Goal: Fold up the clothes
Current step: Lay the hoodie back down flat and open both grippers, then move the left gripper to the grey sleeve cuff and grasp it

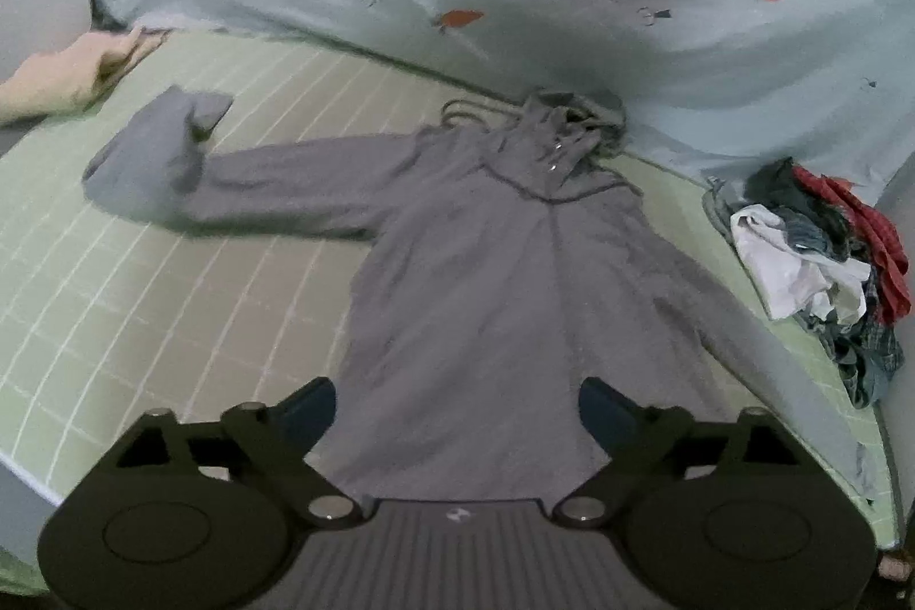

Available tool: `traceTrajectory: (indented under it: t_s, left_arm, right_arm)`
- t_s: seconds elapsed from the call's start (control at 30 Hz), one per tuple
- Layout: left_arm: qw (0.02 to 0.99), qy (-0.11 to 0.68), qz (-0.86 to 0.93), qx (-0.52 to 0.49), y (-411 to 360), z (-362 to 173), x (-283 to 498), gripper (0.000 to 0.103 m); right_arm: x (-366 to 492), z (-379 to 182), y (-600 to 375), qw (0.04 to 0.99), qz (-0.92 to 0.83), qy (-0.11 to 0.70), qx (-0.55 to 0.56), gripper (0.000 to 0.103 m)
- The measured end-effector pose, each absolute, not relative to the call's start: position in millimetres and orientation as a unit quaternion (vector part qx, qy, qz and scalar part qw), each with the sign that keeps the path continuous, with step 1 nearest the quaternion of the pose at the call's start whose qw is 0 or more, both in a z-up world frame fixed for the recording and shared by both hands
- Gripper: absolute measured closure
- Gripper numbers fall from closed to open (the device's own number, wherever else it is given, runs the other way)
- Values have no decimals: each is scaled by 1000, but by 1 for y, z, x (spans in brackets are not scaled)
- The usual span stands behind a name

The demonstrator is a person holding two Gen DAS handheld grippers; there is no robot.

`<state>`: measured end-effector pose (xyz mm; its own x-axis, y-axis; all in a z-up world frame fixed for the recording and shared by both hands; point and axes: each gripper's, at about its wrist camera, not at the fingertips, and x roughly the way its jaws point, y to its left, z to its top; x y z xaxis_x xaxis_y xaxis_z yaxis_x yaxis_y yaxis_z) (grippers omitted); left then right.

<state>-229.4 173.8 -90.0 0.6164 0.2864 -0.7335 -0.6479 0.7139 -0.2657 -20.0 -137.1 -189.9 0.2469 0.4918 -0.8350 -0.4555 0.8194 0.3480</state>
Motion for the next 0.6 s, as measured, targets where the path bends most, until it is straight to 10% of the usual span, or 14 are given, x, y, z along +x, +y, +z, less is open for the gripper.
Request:
traceTrajectory:
  t_s: [0.43, 0.53, 0.6]
  left_arm:
    - [851, 340, 331, -224, 177, -75, -238, 6]
    - [852, 326, 339, -229, 203, -72, -249, 3]
    - [853, 316, 344, -233, 221, -69, -257, 1]
  right_arm:
    - [-30, -168, -132, 819, 251, 511, -70, 89]
    - [-25, -154, -105, 846, 241, 471, -74, 13]
    - [-24, -148, -84, 857, 244, 449, -70, 9]
